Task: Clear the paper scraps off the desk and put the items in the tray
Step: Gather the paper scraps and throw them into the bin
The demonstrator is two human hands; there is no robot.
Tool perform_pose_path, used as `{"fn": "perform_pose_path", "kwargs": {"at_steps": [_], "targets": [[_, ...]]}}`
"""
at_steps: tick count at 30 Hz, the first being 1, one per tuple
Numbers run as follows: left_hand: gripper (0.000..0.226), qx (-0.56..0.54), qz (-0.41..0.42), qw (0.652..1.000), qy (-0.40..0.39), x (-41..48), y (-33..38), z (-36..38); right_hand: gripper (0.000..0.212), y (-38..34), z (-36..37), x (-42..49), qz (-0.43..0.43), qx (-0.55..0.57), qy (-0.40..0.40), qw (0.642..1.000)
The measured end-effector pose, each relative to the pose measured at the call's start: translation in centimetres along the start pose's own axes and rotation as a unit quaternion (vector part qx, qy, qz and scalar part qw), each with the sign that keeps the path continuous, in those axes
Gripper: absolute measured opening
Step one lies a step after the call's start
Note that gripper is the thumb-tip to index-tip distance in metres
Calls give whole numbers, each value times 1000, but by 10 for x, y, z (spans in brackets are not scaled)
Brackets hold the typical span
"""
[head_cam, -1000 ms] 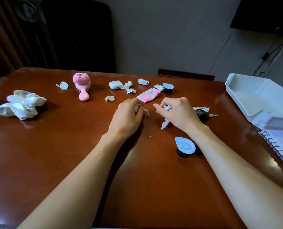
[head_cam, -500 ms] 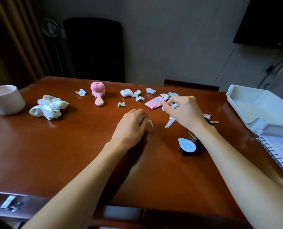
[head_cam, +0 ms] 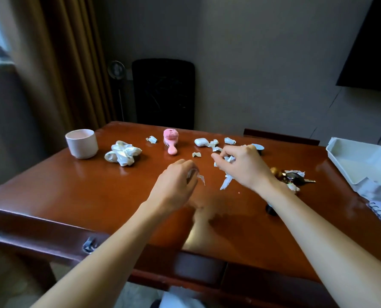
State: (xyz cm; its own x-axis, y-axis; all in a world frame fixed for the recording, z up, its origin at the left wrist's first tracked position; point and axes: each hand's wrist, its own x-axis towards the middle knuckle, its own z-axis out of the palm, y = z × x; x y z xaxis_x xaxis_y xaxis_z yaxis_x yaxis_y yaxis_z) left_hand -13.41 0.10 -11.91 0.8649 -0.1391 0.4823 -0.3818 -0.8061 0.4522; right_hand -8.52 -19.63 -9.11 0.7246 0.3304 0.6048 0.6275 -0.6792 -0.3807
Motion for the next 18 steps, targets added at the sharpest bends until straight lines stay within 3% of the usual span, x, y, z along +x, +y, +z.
{"fn": "perform_pose_path", "kwargs": {"at_steps": [18], "targets": [[13,113,-73,990,44,-106,-88,-119,29,-151,104,22,-110,98,-49,988]]}}
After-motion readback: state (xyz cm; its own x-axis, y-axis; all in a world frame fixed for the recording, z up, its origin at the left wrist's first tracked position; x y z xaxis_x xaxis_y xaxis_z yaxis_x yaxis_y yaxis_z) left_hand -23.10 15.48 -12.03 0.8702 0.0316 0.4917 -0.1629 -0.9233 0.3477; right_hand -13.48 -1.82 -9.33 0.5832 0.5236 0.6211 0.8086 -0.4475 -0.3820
